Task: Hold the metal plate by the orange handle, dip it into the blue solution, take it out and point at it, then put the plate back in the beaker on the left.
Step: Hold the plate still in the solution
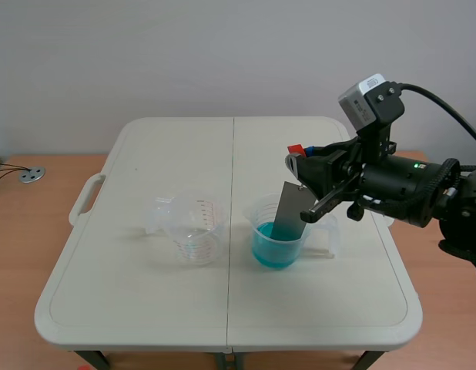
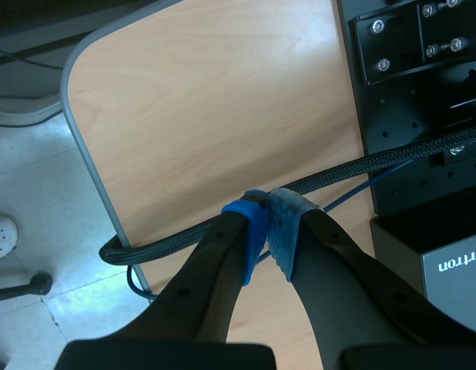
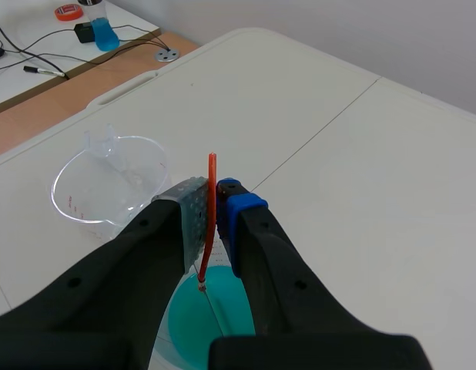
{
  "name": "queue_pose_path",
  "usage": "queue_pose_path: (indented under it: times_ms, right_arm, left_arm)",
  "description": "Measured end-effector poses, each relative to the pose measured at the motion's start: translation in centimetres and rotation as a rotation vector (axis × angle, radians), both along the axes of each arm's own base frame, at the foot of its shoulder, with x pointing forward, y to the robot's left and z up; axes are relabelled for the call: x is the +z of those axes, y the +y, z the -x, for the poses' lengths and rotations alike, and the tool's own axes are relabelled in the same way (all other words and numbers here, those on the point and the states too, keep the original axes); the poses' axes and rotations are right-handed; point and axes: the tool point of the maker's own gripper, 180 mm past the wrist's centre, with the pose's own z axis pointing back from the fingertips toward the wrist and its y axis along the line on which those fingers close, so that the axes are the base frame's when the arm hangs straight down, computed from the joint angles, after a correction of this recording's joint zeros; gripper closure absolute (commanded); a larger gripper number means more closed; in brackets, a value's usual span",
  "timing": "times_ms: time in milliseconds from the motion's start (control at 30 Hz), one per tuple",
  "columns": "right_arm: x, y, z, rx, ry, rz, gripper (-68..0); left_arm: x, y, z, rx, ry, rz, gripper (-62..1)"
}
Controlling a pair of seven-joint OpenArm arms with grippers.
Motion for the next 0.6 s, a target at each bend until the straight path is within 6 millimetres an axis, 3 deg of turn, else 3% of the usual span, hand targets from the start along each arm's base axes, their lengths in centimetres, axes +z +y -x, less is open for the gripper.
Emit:
queue_pose_path:
  times_ms: [600]
  right_arm:
    - [0.78, 0.23, -0.04, 0.007, -0.022, -0.001, -1.1]
  left_arm:
    - [0.00, 0.00, 0.00, 0.000, 0.000, 0.000, -2.7]
